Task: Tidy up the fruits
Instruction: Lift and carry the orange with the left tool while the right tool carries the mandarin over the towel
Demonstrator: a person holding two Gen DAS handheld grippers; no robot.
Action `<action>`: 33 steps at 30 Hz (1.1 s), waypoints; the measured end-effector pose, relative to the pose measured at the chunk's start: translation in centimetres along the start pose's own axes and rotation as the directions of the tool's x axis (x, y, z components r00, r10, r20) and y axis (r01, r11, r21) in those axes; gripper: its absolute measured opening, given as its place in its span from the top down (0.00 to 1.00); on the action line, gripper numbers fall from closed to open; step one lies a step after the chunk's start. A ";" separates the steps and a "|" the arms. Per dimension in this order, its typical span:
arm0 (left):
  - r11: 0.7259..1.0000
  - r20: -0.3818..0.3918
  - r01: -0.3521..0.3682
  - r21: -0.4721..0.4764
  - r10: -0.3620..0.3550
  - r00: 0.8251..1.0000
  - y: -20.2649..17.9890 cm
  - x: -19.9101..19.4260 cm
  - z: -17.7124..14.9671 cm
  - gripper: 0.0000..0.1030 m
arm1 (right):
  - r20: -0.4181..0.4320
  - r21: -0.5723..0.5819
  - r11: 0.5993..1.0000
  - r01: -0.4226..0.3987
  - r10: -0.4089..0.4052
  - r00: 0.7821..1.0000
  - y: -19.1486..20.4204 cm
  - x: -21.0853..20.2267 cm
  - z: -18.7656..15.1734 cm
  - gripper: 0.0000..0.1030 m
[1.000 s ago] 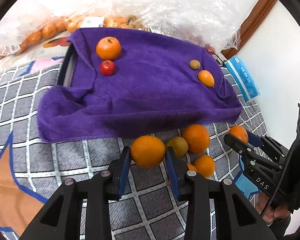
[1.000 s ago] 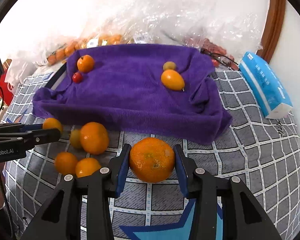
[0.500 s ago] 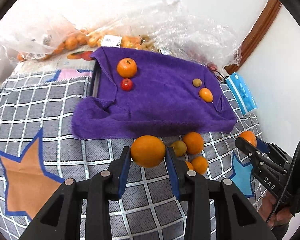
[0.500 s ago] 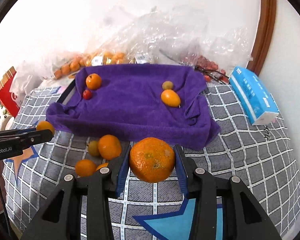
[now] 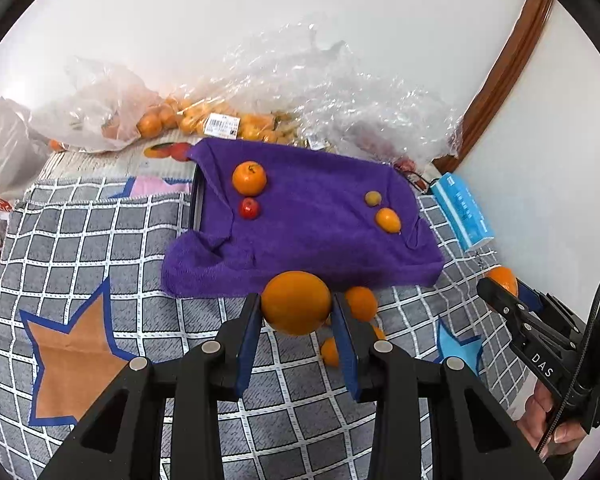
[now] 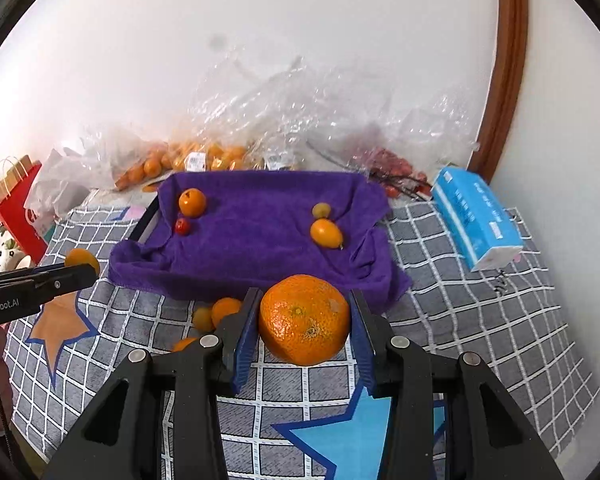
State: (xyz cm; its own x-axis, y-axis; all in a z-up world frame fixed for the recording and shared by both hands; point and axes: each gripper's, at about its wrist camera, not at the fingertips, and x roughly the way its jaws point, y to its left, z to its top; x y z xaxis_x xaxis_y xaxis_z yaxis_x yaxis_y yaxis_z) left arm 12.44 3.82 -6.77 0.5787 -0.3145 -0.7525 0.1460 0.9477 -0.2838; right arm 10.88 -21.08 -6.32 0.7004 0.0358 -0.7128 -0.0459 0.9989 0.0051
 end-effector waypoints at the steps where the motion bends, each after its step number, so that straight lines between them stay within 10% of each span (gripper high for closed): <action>1: 1.000 0.005 0.001 0.001 -0.002 1.000 -0.1 -0.2 0.1 0.68 | 0.007 0.002 1.000 0.002 -0.002 1.000 -0.1 -0.3 0.1 0.59; 33: 0.999 0.085 -0.034 0.005 0.033 0.996 -0.4 -1.6 3.9 0.68 | 0.056 0.013 0.999 -0.038 0.038 0.998 -0.2 0.6 3.7 0.59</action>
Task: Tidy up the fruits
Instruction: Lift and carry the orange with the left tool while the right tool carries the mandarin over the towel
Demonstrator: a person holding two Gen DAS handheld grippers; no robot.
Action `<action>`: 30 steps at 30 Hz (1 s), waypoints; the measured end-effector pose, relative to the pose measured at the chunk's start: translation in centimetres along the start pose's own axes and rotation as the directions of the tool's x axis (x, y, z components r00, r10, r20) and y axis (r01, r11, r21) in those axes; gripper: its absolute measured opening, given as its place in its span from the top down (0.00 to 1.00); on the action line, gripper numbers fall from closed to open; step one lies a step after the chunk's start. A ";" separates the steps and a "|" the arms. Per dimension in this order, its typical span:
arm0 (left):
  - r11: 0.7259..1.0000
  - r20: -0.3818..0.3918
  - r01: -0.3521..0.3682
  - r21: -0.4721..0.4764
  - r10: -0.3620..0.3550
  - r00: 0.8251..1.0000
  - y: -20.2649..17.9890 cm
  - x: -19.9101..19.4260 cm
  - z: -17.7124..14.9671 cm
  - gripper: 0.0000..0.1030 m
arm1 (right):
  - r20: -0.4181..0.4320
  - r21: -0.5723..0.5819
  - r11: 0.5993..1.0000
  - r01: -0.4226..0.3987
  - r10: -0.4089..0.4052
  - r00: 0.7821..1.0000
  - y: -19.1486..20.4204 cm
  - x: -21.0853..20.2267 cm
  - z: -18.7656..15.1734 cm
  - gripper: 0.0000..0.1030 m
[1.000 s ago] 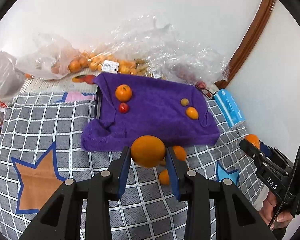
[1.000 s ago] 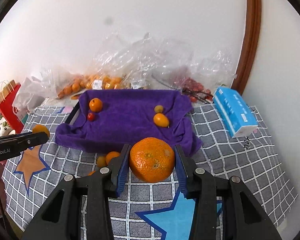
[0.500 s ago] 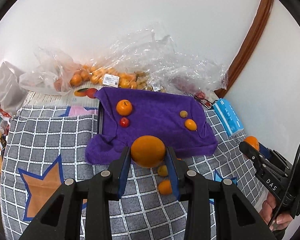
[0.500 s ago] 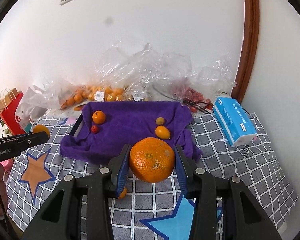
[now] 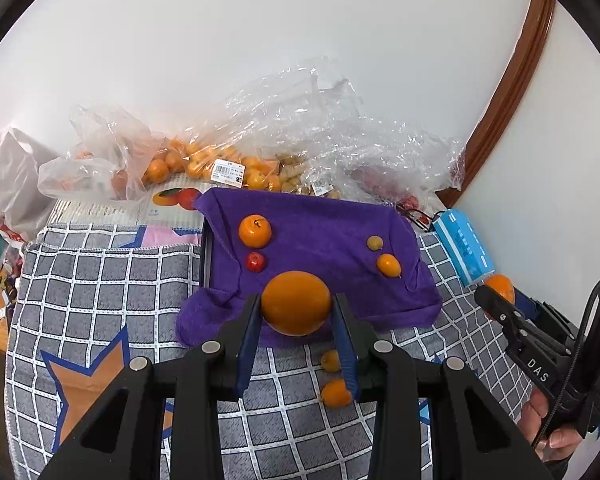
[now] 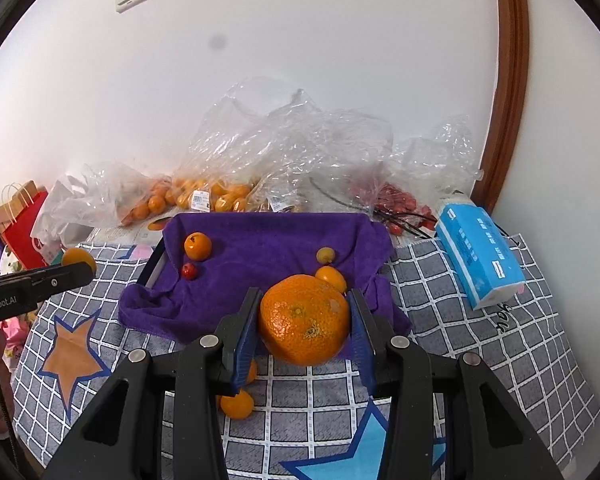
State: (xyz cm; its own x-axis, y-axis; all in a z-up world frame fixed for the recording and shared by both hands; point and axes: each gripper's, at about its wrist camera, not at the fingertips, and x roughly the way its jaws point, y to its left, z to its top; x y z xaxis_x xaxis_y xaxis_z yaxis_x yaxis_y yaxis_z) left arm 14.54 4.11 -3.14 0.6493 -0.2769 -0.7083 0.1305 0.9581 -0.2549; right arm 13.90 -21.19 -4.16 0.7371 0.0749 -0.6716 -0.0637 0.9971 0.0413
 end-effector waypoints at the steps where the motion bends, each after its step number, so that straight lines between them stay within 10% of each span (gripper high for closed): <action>1: 1.000 0.001 -0.001 -0.001 0.001 1.000 0.0 0.1 0.1 0.68 | -0.002 -0.001 1.000 0.001 -0.001 1.000 0.0 0.2 0.1 0.59; 30: 1.000 0.009 -0.011 -0.019 0.011 1.000 1.4 1.9 2.3 0.68 | -0.018 -0.013 1.000 0.006 -0.006 1.000 -0.3 3.1 1.9 0.59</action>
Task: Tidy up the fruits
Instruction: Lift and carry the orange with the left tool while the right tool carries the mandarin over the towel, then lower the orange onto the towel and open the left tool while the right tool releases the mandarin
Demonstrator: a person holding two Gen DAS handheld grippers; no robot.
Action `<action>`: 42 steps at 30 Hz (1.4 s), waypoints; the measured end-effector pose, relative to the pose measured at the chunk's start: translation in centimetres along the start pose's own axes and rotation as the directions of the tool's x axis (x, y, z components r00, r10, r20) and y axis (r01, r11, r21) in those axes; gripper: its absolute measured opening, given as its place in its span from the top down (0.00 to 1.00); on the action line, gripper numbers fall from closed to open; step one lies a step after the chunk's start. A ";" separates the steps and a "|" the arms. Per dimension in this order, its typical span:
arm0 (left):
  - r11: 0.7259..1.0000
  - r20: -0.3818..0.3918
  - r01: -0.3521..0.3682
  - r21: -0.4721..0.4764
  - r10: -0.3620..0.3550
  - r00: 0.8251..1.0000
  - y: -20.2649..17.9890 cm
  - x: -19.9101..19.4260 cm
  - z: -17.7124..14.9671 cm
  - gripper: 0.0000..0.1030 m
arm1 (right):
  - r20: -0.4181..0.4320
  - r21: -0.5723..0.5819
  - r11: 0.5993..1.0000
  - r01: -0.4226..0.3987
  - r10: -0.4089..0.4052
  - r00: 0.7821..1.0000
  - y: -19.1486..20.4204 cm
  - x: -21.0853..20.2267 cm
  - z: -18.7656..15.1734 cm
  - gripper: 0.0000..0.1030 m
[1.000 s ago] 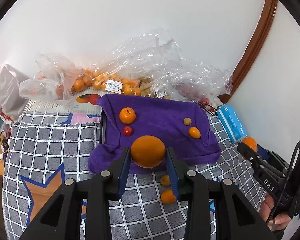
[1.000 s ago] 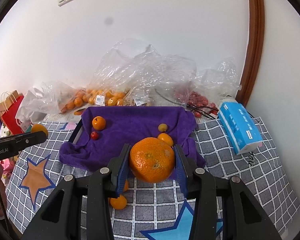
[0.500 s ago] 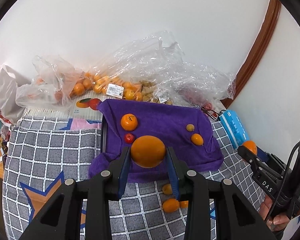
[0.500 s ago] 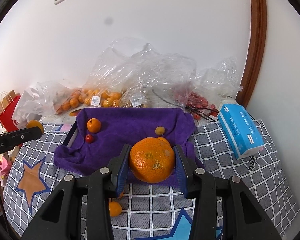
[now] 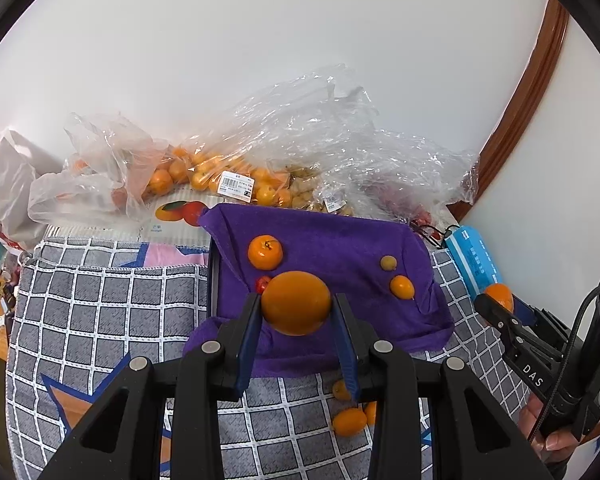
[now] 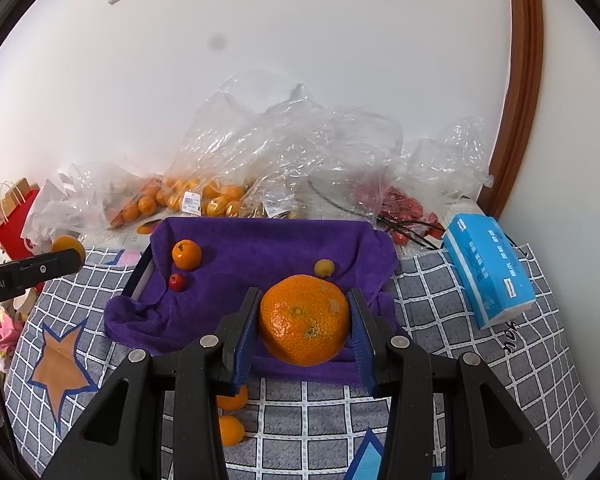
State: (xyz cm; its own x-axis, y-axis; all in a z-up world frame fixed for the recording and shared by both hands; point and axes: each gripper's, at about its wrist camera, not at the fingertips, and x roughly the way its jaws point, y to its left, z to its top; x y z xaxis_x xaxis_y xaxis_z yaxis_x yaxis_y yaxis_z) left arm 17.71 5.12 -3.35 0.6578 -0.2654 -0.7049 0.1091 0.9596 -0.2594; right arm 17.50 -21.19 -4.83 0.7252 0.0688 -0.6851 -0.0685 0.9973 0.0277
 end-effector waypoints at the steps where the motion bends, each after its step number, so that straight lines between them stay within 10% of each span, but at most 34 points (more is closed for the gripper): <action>1: 1.000 -0.001 0.000 -0.001 0.000 1.000 0.1 0.1 0.1 0.68 | -0.002 -0.001 1.000 0.000 0.000 1.000 0.0 0.1 0.0 0.59; 42: 0.999 -0.211 -0.026 -0.028 0.020 0.977 1.7 11.3 -0.8 0.68 | -0.202 0.028 0.999 0.015 -0.009 0.979 -2.2 11.5 -2.1 0.59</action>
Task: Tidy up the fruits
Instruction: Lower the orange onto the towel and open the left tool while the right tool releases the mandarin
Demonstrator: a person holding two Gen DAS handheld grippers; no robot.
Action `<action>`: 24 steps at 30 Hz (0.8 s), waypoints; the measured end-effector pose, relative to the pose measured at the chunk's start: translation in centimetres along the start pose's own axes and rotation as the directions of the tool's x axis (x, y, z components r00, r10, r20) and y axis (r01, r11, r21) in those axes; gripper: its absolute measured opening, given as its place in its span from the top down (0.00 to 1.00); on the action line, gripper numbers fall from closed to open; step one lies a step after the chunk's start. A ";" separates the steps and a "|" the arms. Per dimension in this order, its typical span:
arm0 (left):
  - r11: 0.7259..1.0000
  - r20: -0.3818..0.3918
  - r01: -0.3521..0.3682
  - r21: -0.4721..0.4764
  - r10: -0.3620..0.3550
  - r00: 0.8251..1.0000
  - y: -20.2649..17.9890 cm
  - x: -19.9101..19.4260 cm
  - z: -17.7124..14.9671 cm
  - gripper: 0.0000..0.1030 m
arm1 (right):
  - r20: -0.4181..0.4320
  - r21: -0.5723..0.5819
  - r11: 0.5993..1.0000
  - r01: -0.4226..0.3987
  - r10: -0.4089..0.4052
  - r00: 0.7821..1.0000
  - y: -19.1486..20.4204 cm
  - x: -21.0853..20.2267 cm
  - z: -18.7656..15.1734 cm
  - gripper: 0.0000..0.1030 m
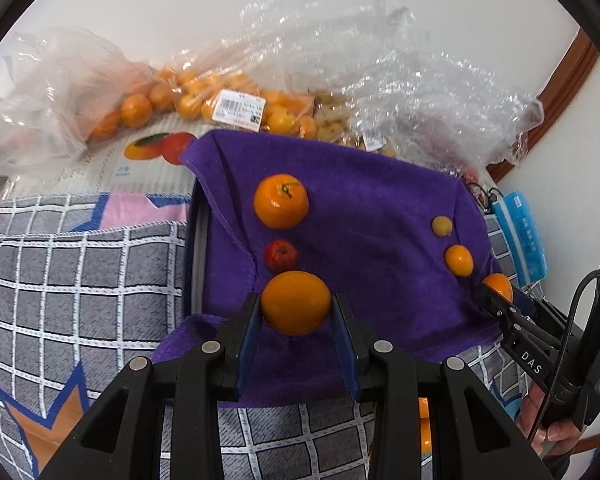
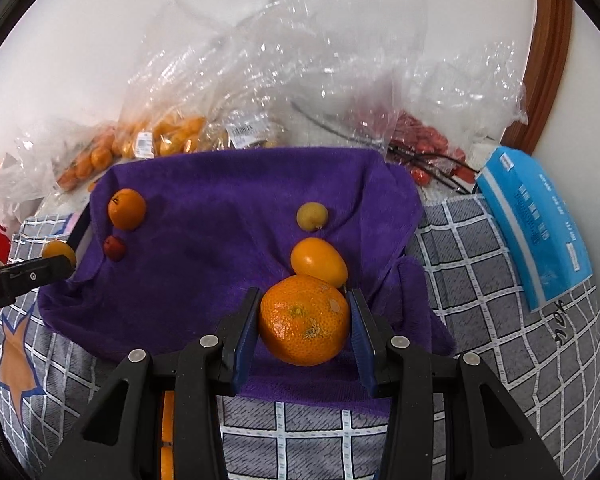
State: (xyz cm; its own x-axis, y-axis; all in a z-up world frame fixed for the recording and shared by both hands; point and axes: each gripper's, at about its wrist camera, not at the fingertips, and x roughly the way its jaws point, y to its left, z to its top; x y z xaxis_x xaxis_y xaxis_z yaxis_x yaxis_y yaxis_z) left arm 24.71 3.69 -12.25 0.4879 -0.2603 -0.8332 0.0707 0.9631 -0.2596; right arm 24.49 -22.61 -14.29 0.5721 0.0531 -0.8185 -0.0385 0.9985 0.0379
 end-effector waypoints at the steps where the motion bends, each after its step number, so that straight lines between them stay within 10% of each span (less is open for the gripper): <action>1: 1.000 -0.008 0.000 0.002 0.000 1.000 -0.1 0.3 0.0 0.68 | -0.007 0.001 1.000 0.001 -0.001 1.000 -0.1 0.3 0.0 0.59; 24: 0.999 -0.086 -0.021 0.027 0.023 0.996 -0.6 4.3 -0.4 0.67 | -0.066 -0.004 1.000 0.010 -0.010 0.998 -0.4 3.3 -0.5 0.59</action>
State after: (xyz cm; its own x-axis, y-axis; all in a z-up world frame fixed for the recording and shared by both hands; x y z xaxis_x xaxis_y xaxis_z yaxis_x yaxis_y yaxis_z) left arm 26.37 2.01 -15.90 0.4131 -0.2428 -0.8777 0.0836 0.9698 -0.2289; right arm 25.93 -22.90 -17.29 0.5171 0.0424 -0.8549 -0.0366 0.9990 0.0274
